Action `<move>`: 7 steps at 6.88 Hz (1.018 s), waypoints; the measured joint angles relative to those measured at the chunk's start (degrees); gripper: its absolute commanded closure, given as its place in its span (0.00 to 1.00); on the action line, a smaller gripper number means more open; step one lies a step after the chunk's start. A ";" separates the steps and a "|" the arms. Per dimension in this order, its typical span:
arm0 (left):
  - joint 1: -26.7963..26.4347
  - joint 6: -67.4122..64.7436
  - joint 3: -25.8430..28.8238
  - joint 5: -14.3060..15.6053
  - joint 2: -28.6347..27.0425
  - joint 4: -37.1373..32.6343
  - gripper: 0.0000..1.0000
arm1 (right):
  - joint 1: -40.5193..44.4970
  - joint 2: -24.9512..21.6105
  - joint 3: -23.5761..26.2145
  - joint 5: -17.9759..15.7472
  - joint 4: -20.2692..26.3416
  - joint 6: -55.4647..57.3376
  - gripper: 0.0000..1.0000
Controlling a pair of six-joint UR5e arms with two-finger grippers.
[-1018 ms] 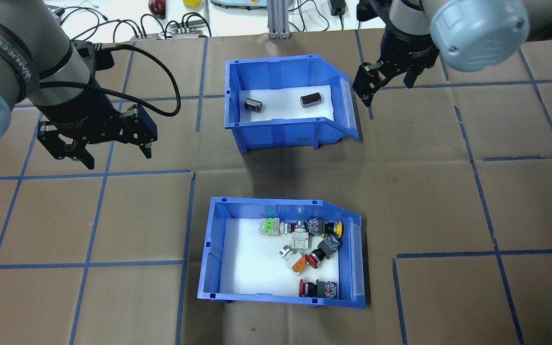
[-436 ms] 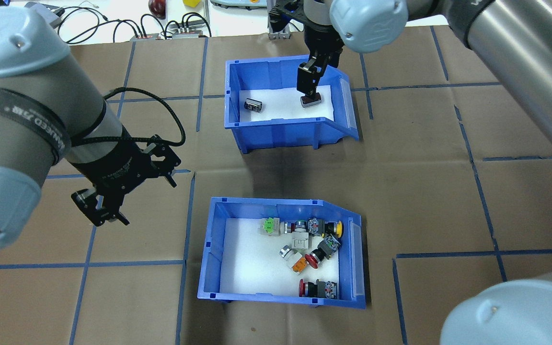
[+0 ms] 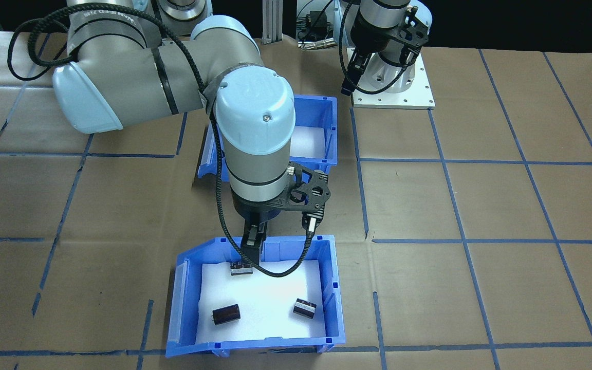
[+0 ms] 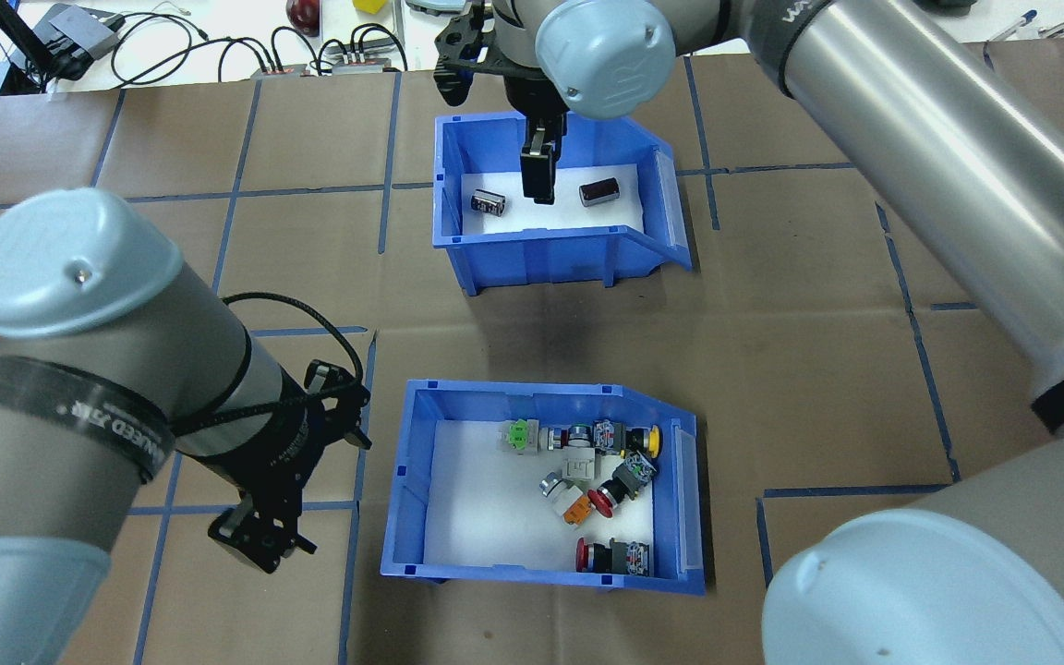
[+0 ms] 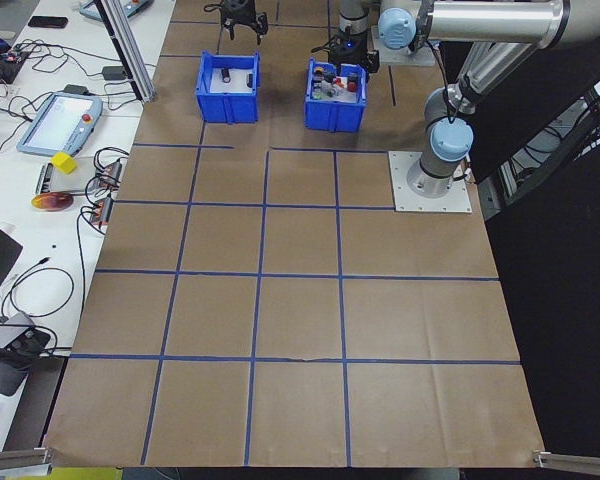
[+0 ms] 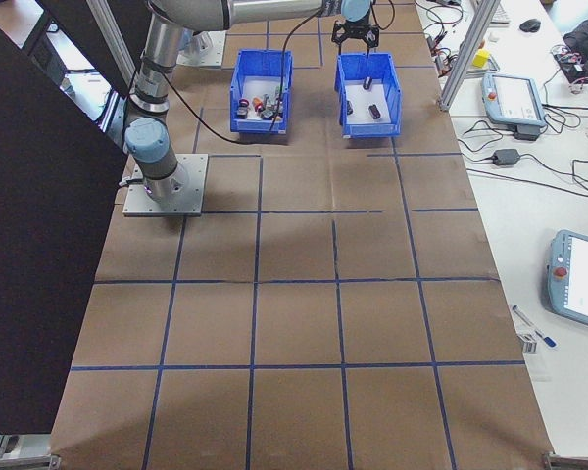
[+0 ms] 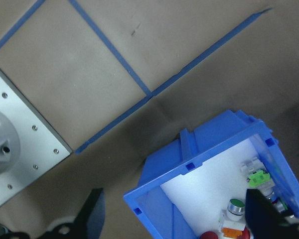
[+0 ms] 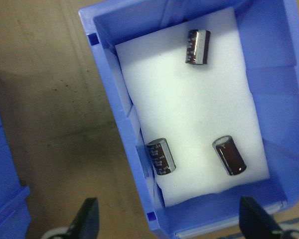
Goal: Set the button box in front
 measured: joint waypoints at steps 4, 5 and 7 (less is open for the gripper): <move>-14.08 -21.50 -8.34 -1.25 -6.98 21.21 0.01 | 0.68 1.76 6.74 0.84 -4.83 -6.92 0.00; -17.99 -25.19 -8.99 -1.01 -9.93 25.77 0.02 | 0.74 2.81 8.19 0.59 -8.20 -6.97 0.00; -21.85 -27.44 -9.84 -0.96 -12.15 28.22 0.02 | 0.95 5.06 8.73 0.37 -10.63 -6.61 0.17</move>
